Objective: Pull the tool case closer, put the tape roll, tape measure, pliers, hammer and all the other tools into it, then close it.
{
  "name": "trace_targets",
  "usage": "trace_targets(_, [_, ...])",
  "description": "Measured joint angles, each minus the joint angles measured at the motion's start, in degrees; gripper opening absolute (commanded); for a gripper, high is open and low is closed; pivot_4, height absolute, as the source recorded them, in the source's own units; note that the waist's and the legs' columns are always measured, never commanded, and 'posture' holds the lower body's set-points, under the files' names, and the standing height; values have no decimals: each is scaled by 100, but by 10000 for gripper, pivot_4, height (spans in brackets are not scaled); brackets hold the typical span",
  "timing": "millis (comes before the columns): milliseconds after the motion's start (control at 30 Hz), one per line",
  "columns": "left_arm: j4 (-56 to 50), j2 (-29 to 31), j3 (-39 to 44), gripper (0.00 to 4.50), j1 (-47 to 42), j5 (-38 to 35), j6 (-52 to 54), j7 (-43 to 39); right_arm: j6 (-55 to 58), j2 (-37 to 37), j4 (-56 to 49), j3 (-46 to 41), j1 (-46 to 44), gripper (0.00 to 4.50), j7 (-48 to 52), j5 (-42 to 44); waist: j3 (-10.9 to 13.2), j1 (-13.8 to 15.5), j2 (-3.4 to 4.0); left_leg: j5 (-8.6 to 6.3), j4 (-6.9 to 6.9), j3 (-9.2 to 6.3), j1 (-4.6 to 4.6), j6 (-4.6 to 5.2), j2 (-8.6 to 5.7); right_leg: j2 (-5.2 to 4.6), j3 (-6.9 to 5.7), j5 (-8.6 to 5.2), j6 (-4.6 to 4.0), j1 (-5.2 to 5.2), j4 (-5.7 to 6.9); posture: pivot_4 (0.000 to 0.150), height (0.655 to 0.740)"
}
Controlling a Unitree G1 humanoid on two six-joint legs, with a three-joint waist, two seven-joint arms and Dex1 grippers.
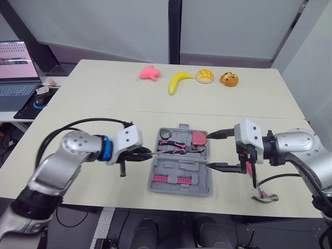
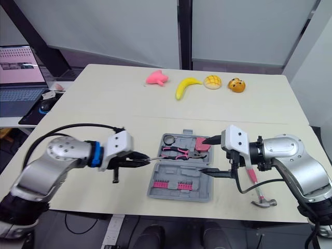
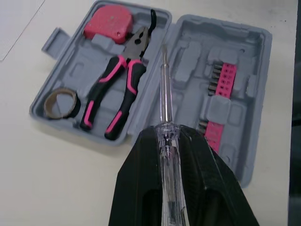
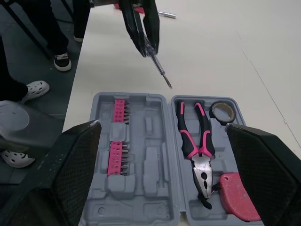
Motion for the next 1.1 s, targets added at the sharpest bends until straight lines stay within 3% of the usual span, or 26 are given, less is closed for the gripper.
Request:
trace_targets(167, [189,-523,-732,2193,-441,513,-51,31,106,-214,-155,-5,275,45000,-191,-174,1,-4,-1,0,1,-3,-3,1,1,2,-1,0,-1,-3,2,1500,7400])
trace_targets(600, [650,-1252,-1562,2193,-638,1473,-365,181,134,-323,-263,18,554,45000,-433,-480,1,3,-1,1,5,-3,-2,1,0,2,0,0,0,-1,4,1500,7400])
trace_targets(1100, [1717,-1830,-1728,2193,-1006,2154,-1064,281,89,-353,-258,63,703,45000,-439,-629,0,-2,-1,1,7,-5,-1,1,-2,2,-1,1,1,1,6,1500,7400])
